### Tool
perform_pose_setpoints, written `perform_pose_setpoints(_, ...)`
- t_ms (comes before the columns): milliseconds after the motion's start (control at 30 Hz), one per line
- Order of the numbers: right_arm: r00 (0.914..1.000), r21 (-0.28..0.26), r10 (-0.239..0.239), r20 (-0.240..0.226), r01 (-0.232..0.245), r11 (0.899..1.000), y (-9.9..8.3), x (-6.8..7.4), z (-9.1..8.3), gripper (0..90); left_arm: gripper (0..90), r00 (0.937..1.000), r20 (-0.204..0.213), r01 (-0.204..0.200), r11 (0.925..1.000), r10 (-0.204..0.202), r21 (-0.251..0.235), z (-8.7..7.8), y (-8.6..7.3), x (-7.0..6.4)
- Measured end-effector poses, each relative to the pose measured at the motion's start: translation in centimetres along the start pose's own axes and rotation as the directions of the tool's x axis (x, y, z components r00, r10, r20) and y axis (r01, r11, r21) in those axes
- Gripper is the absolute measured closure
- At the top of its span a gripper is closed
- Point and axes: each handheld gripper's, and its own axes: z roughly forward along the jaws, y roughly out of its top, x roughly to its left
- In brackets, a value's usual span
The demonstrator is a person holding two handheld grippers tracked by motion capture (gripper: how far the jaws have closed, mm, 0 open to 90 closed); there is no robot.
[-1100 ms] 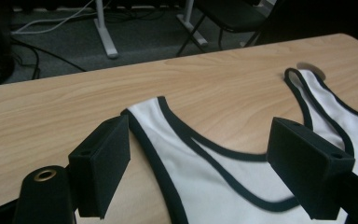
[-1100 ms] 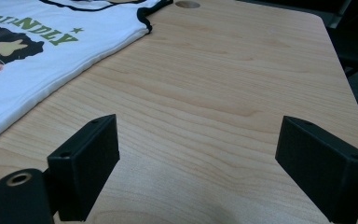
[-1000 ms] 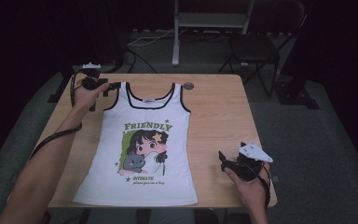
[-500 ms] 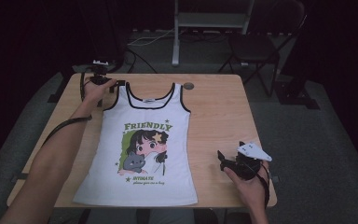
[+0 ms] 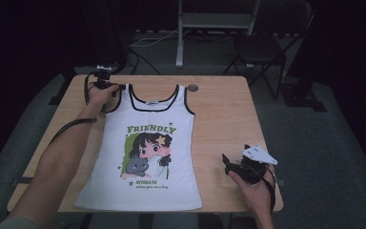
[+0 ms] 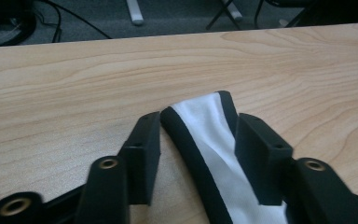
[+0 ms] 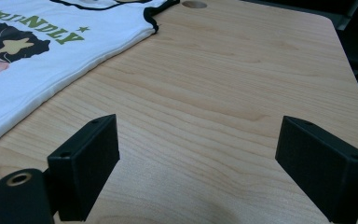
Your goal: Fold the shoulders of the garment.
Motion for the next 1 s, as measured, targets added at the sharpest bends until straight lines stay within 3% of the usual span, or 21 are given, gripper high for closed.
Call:
perform_pose_setpoints(167,1.0000,0.002,0.000,-0.002,0.000,1.000,0.0,0.0,0.0,12.8,54.1,0.9998,0.018,-0.011,0.9997,0.011,0.020,0.7,0.1,-0.3)
perform_pose_setpoints(400,0.9999,0.002,-0.003,-0.011,0.003,1.000,0.0,0.0,0.0,12.8,65.4,0.9990,0.045,-0.001,0.9999,0.000,0.013,1.2,-0.2,-0.3)
perform_pose_setpoints(667,0.9998,0.007,-0.009,-0.016,0.009,1.000,0.1,0.0,0.2,12.8,82.5,0.9959,0.049,-0.077,0.9969,0.076,0.015,1.3,-0.4,-0.7)
perform_pose_setpoints(767,0.9998,0.009,-0.008,-0.018,0.008,1.000,0.1,0.0,0.2,12.8,84.3,0.9940,0.040,-0.103,0.9946,0.102,0.017,1.3,-0.3,-1.1)
perform_pose_setpoints(1000,0.9997,0.007,-0.013,-0.020,0.013,1.000,0.1,0.0,0.2,12.8,85.0,0.9914,0.066,-0.112,0.9934,0.113,-0.024,0.7,0.0,-1.8)
